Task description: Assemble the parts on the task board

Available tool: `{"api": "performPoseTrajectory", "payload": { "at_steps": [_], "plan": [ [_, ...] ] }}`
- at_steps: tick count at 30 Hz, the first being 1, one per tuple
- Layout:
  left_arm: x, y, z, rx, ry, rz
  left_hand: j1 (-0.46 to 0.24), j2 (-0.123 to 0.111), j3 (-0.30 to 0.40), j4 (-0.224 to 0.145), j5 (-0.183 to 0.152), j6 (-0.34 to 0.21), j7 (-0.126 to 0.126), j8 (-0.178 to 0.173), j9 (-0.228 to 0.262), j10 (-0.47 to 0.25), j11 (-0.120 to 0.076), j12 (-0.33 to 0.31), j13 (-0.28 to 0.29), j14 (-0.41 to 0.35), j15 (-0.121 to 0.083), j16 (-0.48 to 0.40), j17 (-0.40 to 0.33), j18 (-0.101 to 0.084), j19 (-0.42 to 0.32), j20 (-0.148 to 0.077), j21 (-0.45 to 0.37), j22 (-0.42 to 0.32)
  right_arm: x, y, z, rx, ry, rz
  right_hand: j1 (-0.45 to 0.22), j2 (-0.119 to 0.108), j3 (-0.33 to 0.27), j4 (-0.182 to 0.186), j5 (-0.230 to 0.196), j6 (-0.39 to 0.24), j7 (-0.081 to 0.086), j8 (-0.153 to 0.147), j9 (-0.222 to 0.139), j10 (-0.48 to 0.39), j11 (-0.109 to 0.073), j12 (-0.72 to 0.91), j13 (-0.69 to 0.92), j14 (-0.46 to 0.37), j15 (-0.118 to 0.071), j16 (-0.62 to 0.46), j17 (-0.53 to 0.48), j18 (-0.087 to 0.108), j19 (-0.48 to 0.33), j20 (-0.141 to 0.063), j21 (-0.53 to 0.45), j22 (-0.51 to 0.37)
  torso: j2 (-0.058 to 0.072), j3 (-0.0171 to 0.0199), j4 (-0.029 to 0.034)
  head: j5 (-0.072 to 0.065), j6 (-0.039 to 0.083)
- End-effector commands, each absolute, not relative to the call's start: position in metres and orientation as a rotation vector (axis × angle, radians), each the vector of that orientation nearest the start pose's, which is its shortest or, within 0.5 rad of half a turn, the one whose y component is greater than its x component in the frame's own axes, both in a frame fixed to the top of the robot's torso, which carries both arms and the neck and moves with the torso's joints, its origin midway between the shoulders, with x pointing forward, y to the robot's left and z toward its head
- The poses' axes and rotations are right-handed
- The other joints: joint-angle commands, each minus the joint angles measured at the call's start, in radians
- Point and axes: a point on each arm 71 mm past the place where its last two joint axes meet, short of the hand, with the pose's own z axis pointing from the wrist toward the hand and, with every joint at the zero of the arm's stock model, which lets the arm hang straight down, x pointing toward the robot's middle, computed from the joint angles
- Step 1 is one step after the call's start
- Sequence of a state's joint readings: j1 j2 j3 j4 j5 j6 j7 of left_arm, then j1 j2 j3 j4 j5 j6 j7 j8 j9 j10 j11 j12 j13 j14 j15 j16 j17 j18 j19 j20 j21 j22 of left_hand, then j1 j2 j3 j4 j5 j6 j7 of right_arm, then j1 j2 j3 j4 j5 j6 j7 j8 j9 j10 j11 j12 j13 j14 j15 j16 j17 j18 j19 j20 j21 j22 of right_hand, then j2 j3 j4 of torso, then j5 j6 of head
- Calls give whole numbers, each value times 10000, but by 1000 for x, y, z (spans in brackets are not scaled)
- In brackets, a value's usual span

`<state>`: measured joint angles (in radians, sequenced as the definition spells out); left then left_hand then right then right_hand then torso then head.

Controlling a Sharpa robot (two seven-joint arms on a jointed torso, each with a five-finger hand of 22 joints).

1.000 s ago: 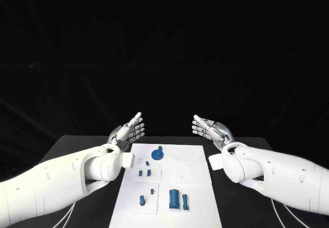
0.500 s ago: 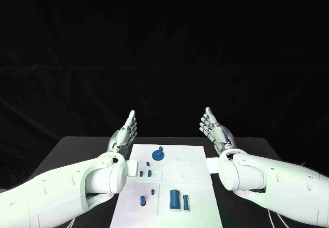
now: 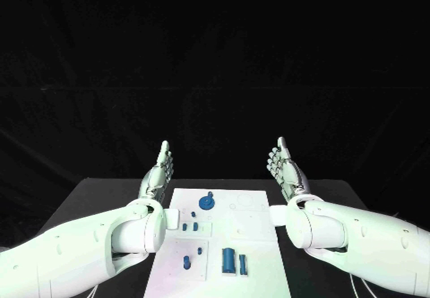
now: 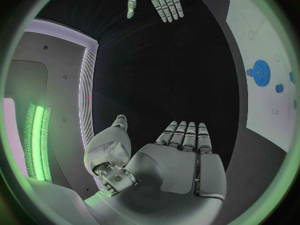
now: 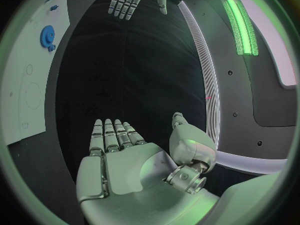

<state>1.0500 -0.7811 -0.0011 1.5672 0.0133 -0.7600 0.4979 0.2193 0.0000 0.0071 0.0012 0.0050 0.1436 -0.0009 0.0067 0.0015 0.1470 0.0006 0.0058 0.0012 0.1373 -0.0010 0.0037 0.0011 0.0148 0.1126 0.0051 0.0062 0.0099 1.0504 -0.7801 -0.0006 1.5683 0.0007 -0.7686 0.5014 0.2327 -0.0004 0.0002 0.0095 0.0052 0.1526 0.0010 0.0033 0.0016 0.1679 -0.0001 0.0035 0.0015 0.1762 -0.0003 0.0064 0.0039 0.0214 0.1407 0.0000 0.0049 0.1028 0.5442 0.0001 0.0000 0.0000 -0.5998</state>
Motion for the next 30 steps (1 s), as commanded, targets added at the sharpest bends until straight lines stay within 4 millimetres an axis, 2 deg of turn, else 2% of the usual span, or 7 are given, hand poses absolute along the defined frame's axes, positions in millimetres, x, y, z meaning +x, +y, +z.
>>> {"api": "performPoseTrajectory", "payload": {
  "at_steps": [1,9,10,12,14,15,30],
  "plan": [
    [462,192,-224,-12089,12178,-12289,-702,0,-71,-12,-50,-469,9,-67,-15,-468,-6,-58,-12,-449,10,-37,-11,-148,-353,-51,-62,-99,462,-192,-224,12089,12178,12289,-744,4,-2,-95,-52,-487,-10,-33,-16,-537,1,-35,-15,-557,3,-64,-39,-214,-435,0,-49,-1028,0,-1,0,0,-2],
    [462,192,-224,-12089,12178,-12289,-1123,0,-71,-12,-50,-725,9,-67,-15,-737,-6,-58,-12,-1373,10,-37,-11,-148,-1126,-51,-62,-99,462,-192,-224,12089,12178,12289,-1226,4,-2,-95,-52,-790,-10,-33,-16,-884,1,-35,-15,-931,3,-64,-39,-214,-1407,0,-49,-1028,0,-1,0,0,-2],
    [462,192,-224,-12089,12178,-12289,-1135,0,-71,-12,-50,-725,9,-67,-15,-737,-6,-58,-12,-1373,10,-37,-11,-148,-1126,-51,-62,-99,462,-192,-224,12089,12178,12289,-1386,4,-2,-95,-52,-1526,-10,-33,-16,-1679,1,-35,-15,-1047,3,-64,-39,-214,-1407,0,-49,-1028,0,-1,0,0,-2],
    [462,192,-224,-12089,12178,-12289,-1215,0,-71,-12,-50,-1436,9,-67,-15,-1470,-6,-58,-12,-1373,10,-37,-11,-148,-1126,-51,-62,-99,462,-192,-224,12089,12178,12289,-2327,4,-2,-95,-52,-1526,-10,-33,-16,-1679,1,-35,-15,-1762,3,-64,-39,-214,-1407,0,-49,-1028,0,-1,0,0,-2],
    [462,192,-224,-12089,12178,-12289,-1271,0,-71,-12,-50,-1436,9,-67,-15,-1470,-6,-58,-12,-1373,10,-37,-11,-148,-1126,-51,-62,-99,462,-192,-224,12089,12178,12289,-2327,4,-2,-95,-52,-1526,-10,-33,-16,-1679,1,-35,-15,-1762,3,-64,-39,-214,-1407,0,-49,-1028,0,-1,0,0,-2],
    [462,192,-224,-12089,12178,-12289,-2193,0,-71,-12,-50,-1436,9,-67,-15,-1470,-6,-58,-12,-1373,10,-37,-11,-148,-1126,-51,-62,-99,462,-192,-224,12089,12178,12289,-2327,4,-2,-95,-52,-1526,-10,-33,-16,-1679,1,-35,-15,-1762,3,-64,-39,-214,-1407,0,-49,-1028,0,-1,0,0,-2],
    [462,192,-224,-12089,12178,-12289,-2193,0,-71,-12,-50,-1436,9,-67,-15,-1470,-6,-58,-12,-1373,10,-37,-11,-148,-1126,-51,-62,-99,462,-192,-224,12089,12178,12289,-2327,4,-2,-95,-52,-1526,-10,-33,-16,-1679,1,-35,-15,-1762,3,-64,-39,-214,-1407,0,-49,-1028,0,-1,0,0,-2]
  ]
}}
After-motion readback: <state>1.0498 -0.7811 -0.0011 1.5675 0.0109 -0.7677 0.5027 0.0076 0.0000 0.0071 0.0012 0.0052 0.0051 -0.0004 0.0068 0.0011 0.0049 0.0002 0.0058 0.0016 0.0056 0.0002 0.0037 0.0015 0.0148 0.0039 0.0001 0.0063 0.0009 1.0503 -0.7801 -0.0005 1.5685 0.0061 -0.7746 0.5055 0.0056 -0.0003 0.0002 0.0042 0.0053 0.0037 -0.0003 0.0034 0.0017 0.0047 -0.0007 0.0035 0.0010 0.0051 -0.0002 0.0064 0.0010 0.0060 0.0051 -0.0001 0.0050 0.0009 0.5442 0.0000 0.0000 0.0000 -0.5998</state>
